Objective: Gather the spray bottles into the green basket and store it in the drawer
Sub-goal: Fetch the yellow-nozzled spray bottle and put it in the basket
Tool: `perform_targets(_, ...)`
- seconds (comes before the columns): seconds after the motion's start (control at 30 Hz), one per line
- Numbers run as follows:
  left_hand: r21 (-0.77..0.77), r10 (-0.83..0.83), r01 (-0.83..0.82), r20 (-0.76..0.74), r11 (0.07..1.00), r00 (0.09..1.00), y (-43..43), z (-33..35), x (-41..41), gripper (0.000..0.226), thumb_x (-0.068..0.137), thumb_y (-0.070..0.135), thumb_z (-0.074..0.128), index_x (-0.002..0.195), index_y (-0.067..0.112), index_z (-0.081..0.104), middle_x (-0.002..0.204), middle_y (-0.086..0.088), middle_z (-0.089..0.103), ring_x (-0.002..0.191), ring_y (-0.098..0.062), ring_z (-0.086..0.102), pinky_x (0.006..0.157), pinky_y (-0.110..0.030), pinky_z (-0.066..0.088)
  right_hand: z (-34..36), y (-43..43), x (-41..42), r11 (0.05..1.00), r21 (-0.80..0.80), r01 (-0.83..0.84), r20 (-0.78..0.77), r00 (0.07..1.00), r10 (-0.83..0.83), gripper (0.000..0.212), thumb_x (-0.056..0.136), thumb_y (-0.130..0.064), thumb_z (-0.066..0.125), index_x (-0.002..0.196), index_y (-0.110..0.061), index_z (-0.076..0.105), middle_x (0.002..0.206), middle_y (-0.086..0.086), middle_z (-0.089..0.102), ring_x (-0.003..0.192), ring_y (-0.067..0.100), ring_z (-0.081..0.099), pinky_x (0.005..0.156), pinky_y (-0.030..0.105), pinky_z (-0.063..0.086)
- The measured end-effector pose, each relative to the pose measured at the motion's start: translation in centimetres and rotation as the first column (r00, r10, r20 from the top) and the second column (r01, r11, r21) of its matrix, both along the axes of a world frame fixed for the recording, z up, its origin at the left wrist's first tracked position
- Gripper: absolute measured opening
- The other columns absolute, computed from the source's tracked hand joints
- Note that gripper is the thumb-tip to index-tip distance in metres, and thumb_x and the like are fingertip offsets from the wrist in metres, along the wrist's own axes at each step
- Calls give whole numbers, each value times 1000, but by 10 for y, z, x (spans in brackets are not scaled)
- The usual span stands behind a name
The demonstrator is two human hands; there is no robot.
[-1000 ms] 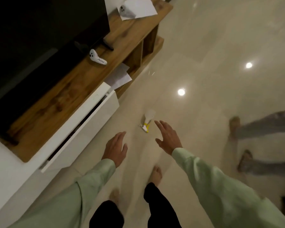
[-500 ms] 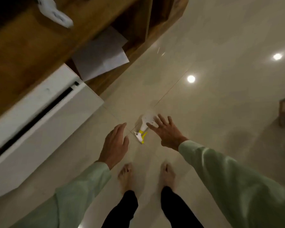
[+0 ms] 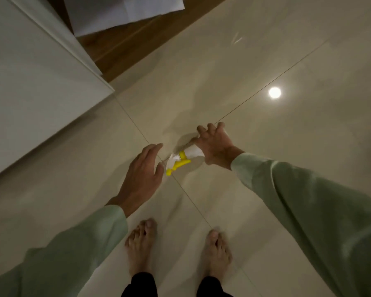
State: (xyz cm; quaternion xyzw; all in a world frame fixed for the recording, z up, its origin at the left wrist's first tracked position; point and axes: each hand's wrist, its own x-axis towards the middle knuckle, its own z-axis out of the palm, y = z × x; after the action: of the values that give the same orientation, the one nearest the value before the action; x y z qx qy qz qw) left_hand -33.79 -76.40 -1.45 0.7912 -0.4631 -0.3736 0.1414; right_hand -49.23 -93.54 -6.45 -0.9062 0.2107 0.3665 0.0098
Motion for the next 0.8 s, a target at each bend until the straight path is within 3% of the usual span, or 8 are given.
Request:
perform_targets(0.13, -12, 74, -73, 12, 997, 997, 6, 61, 12, 52, 94, 10, 52, 144, 14, 42, 147, -3, 45, 137, -21, 44, 114, -40, 35, 63, -1, -13, 938, 124, 325, 76, 939, -335, 78, 65, -46, 79, 135, -33, 48, 133, 7, 44, 116, 36, 50, 96, 50, 42)
perform_targets(0.3, -22, 163, -162, 48, 987, 986, 15, 192, 29, 54, 94, 11, 51, 146, 17, 39, 149, -3, 42, 138, -21, 42, 115, -41, 35, 200, 22, -7, 747, 301, 593, 156, 742, -652, 74, 56, -46, 79, 124, -33, 53, 118, 2, 47, 103, 32, 55, 86, 44, 44)
perform_targets(0.47, -117, 323, -315, 58, 942, 945, 41, 356, 46, 54, 94, 9, 52, 146, 15, 39, 151, -6, 41, 141, -23, 40, 117, -42, 32, 367, 69, 29, 666, 449, 596, 267, 622, -736, 74, 55, -50, 78, 123, -34, 55, 114, -1, 50, 99, 31, 59, 83, 39, 50)
perform_targets(0.6, -176, 408, -392, 71, 903, 910, 91, 477, 60, 55, 94, 10, 50, 148, 16, 37, 153, -6, 39, 142, -23, 37, 117, -42, 31, 491, 119, 65, 675, 532, 512, 372, 575, -729, 71, 58, -49, 80, 122, -32, 56, 113, -1, 53, 97, 31, 61, 80, 39, 53)
perform_targets(0.8, -254, 547, -505, 132, 825, 826, 200, 602, 94, 57, 94, 10, 49, 149, 13, 35, 155, -8, 37, 142, -25, 37, 117, -43, 30, 624, 207, 129, 738, 558, 378, 472, 587, -658, 66, 58, -49, 79, 118, -30, 57, 110, 1, 51, 95, 32, 60, 81, 43, 55)
